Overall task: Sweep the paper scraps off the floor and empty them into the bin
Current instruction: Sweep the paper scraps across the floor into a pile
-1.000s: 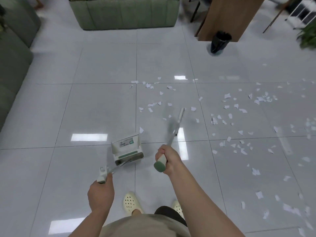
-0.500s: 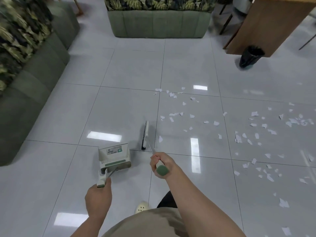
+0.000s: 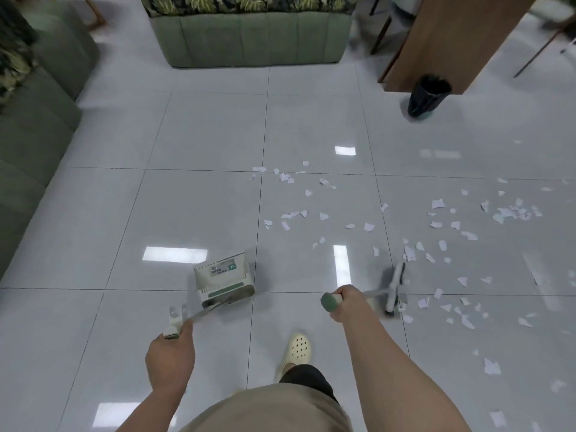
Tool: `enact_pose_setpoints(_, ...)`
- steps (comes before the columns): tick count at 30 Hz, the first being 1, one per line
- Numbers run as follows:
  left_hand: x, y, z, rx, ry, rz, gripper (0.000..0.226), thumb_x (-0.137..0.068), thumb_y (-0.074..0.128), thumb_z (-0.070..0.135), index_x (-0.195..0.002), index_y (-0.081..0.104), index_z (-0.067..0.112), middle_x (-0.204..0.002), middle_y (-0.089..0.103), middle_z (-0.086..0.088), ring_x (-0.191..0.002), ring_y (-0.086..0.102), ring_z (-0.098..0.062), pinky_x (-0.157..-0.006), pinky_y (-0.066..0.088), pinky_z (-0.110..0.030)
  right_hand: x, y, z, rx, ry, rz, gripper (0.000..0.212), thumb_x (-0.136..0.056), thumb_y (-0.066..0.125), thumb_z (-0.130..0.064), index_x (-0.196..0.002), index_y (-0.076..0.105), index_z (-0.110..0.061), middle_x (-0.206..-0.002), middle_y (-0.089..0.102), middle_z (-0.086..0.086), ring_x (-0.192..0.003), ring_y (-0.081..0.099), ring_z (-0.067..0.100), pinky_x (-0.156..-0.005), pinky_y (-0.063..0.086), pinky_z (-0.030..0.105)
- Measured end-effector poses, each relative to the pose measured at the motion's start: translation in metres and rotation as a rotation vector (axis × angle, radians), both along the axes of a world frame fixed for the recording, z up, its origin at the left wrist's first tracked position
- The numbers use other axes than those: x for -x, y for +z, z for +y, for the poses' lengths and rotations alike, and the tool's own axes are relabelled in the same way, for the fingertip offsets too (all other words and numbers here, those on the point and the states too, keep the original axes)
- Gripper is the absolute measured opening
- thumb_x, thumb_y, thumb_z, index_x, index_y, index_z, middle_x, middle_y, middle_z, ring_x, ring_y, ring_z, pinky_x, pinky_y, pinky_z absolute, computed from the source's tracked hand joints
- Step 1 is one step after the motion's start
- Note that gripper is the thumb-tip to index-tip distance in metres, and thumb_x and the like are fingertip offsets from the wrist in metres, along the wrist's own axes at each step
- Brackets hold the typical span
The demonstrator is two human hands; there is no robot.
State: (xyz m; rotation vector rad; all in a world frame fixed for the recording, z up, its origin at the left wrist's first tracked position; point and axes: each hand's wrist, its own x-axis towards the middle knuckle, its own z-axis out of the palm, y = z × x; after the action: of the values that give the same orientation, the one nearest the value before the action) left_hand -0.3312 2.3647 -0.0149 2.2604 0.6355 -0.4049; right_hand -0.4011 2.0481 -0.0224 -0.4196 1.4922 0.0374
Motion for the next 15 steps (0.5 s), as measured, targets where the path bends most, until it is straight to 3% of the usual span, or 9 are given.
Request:
enact_pose_setpoints(2,-0.004,-0.001,-0.017,0.005,0.017,-0.001,0.052,-0.097,0.065,0.040,-0.071,0.060,-0.005,-0.066,0.061,-0.019,-0.064,0.059,-0.036,-0.054,0.039,-0.033,-0.019,0.011,-0.016,-0.027,-0.101,-0.019,0.015,-0.072,0.062,-0.006,-0.071,0.048,-0.012,-0.079,0.053,0.005,-0.061,0.049,0.015,-0.062,0.048,0.025)
enact_pose_setpoints(4,-0.006,-0.003,-0.030,0.001,0.020,0.004,0.052,-0.097,0.065,0.041,-0.071,0.060,-0.004,-0.066,0.062,-0.019,-0.064,0.059,-0.036,-0.055,0.041,-0.034,-0.043,0.015,-0.027,-0.002,-0.176,0.003,0.021,-0.089,0.050,-0.001,-0.070,0.050,-0.010,-0.072,0.054,0.001,-0.060,0.052,0.015,-0.048,0.049,0.022)
enact_pose_setpoints(9,-0.015,0.000,-0.063,-0.010,-0.063,-0.018,0.055,-0.095,0.063,0.049,-0.068,0.059,0.002,-0.060,0.061,-0.014,-0.059,0.060,-0.037,-0.052,0.051,-0.037,-0.098,0.047,0.000,-0.100,-0.287,-0.179,0.016,-0.087,0.048,0.002,-0.077,0.053,-0.009,-0.073,0.058,0.004,-0.061,0.058,0.018,-0.039,0.049,0.020)
enact_pose_setpoints(15,-0.047,0.006,-0.082,0.011,-0.015,-0.081,0.054,-0.098,0.062,0.044,-0.068,0.058,-0.001,-0.062,0.059,-0.015,-0.060,0.058,-0.035,-0.056,0.044,-0.035,-0.119,0.059,0.060,-0.078,-0.053,-0.255,0.018,-0.083,0.042,0.005,-0.084,0.055,-0.008,-0.066,0.055,0.008,-0.050,0.052,0.021,-0.042,0.044,0.020)
